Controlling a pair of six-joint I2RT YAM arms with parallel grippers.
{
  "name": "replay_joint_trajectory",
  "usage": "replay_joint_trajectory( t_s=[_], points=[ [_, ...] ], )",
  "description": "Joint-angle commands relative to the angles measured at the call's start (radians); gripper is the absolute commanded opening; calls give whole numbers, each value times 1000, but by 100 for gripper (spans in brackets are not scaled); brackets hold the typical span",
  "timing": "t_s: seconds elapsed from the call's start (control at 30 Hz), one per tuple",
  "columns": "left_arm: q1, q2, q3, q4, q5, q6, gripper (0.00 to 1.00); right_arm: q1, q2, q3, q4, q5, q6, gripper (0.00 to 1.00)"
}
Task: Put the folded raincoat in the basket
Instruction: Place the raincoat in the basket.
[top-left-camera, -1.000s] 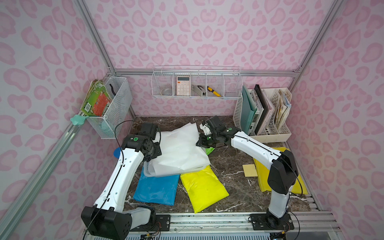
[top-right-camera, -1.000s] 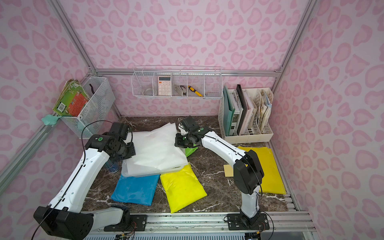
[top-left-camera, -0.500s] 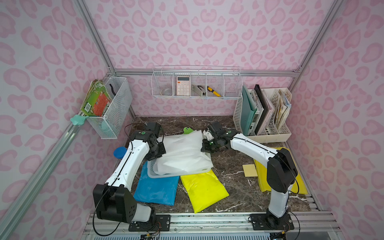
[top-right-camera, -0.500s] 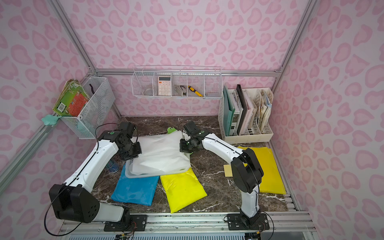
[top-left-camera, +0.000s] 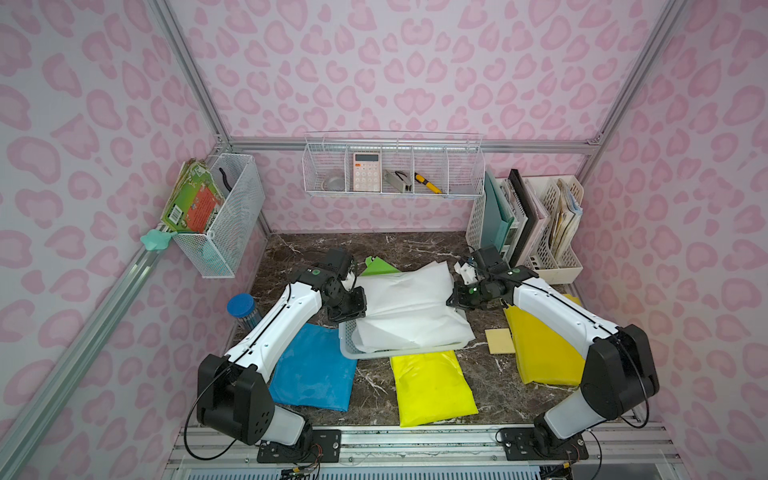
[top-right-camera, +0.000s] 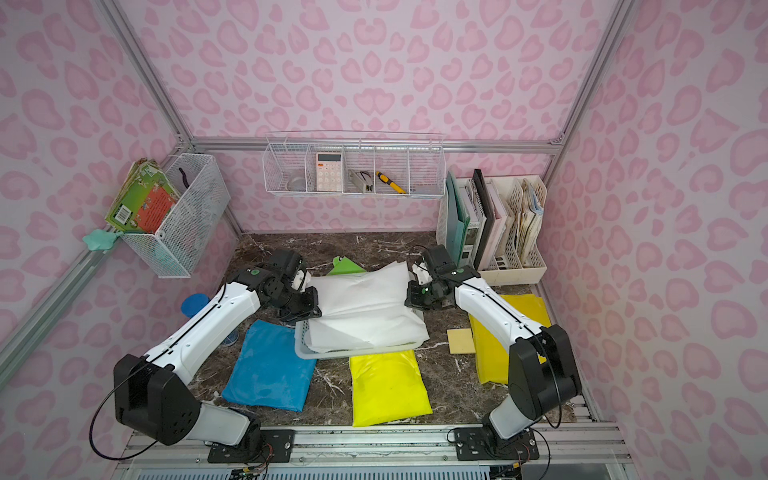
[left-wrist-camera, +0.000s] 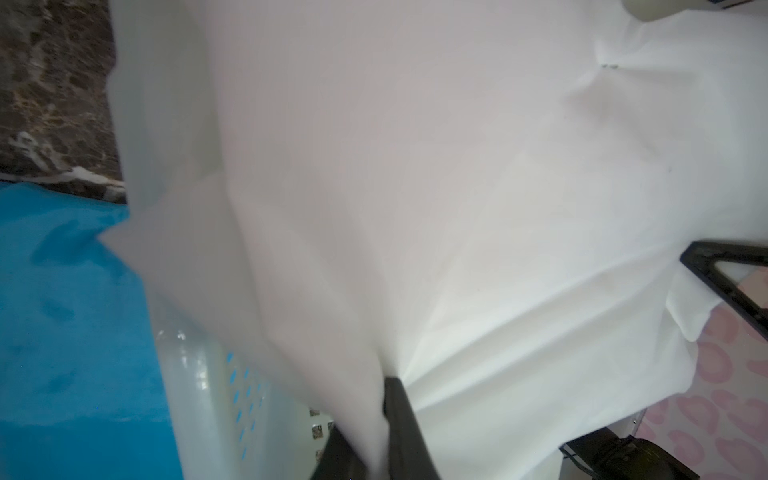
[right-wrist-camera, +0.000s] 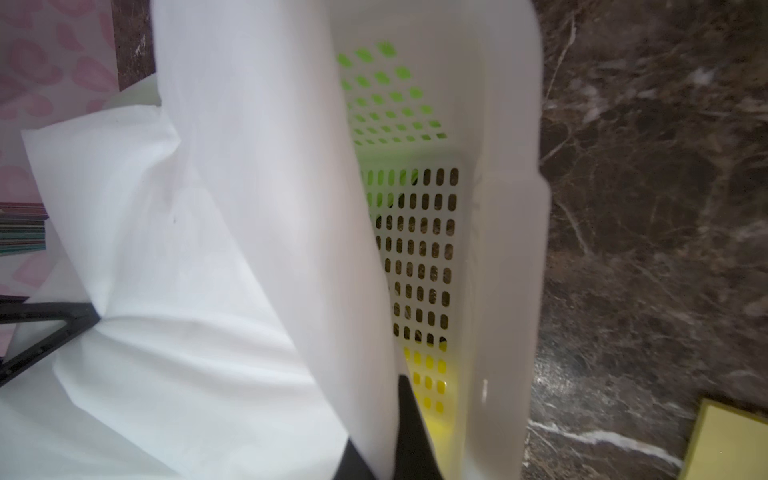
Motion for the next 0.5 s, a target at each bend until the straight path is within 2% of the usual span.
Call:
replay_joint_trajectory(
  t_s=[0.0, 0.17, 0.37, 0.47],
  points=[
    [3, 37, 54, -31, -110, 9, 0, 45, 17, 41, 29, -15, 7, 0],
    [14, 105, 106, -32, -125, 43, 0, 50, 54, 49, 57, -1, 31, 0],
    [15, 153, 69, -44, -66, 33, 0, 47, 58, 9, 48, 16, 20, 0],
    [15, 153, 50, -48, -75, 23, 0, 43, 46, -4, 29, 26, 13, 0]
  ],
)
